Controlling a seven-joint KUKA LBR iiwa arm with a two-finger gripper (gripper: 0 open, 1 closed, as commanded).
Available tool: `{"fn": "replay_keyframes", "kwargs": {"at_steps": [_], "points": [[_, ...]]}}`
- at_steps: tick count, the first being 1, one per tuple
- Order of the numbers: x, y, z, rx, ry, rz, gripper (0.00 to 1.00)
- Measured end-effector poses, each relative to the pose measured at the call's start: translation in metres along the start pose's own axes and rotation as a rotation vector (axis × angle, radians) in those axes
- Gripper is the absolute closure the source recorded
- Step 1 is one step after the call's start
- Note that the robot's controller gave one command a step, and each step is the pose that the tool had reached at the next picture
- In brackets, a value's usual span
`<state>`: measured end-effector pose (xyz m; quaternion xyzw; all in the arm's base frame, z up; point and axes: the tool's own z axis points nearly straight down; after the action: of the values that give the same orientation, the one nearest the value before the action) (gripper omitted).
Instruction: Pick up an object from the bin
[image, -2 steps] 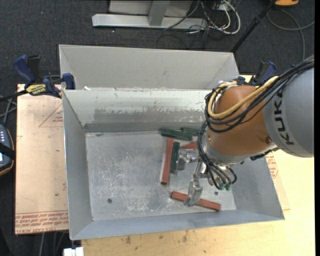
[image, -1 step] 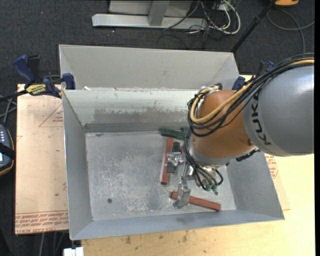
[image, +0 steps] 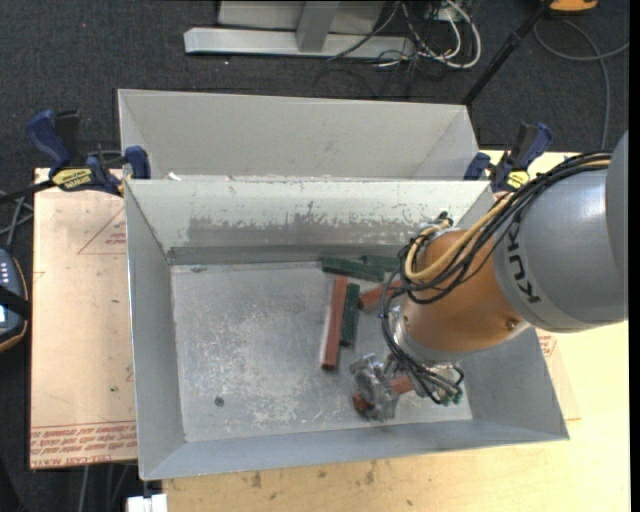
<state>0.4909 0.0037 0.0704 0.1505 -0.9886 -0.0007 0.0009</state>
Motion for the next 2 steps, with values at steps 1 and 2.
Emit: {"fn": "replay_keyframes", "kwargs": {"at_steps": [1, 2], "points": [[0.0, 0.0, 0.0, 0.0, 0.0, 0.0, 1.0], [0.002, 0.004, -0.151, 0.001, -0.005, -0.003, 1.0]]}}
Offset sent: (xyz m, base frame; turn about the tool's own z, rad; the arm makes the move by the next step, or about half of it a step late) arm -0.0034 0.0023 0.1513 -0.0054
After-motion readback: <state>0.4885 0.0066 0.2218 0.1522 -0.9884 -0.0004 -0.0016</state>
